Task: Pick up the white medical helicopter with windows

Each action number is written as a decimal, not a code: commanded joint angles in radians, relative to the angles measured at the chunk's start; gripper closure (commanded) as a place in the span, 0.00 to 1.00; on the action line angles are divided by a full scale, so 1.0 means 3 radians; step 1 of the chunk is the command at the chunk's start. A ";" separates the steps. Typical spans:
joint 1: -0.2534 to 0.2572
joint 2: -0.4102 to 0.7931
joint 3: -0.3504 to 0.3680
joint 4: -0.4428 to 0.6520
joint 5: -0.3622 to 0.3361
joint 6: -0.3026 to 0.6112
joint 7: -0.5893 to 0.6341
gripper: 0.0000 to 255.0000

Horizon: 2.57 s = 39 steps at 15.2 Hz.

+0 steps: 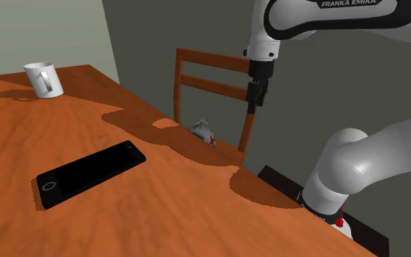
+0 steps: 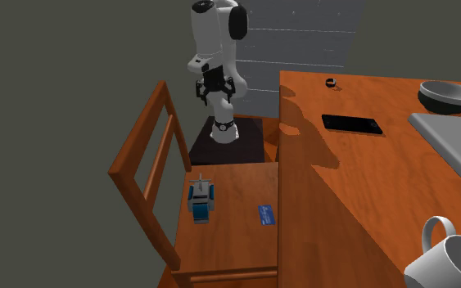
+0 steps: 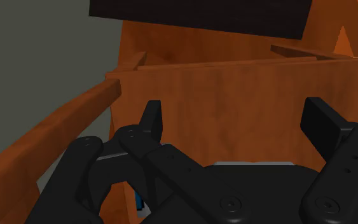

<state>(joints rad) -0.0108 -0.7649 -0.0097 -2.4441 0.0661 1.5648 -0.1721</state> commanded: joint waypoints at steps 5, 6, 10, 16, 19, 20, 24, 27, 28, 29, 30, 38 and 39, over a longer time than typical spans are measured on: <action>0.0000 0.0443 -0.0005 0.0054 -0.0030 0.0441 -0.0058 0.00; 0.0000 0.0560 -0.0007 0.0079 -0.0038 0.0545 -0.0071 0.00; 0.0000 0.1040 -0.0012 0.0228 -0.0063 0.0930 -0.0119 0.00; -0.0001 0.1785 -0.0018 0.0586 -0.0097 0.1397 -0.0178 0.00; -0.0003 0.2159 -0.0020 0.0824 -0.0113 0.1575 -0.0201 0.00; -0.0003 0.2284 -0.0020 0.0911 -0.0118 0.1625 -0.0209 0.00; -0.0005 0.2783 -0.0023 0.1303 -0.0140 0.1786 -0.0234 0.00; -0.0005 0.3158 -0.0025 0.1644 -0.0157 0.1862 -0.0250 0.00; -0.0005 0.3193 -0.0025 0.1678 -0.0158 0.1867 -0.0252 0.00; -0.0005 0.3212 -0.0025 0.1656 -0.0157 0.1908 -0.0252 0.00; -0.0005 0.3232 -0.0025 0.1636 -0.0157 0.1948 -0.0253 0.00; -0.0006 0.3354 -0.0023 0.1532 -0.0151 0.2174 -0.0258 1.00; -0.0005 0.3355 -0.0023 0.1531 -0.0151 0.2176 -0.0258 1.00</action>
<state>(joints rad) -0.0123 0.2411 -0.0166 -1.9841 0.0206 2.2161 -0.2493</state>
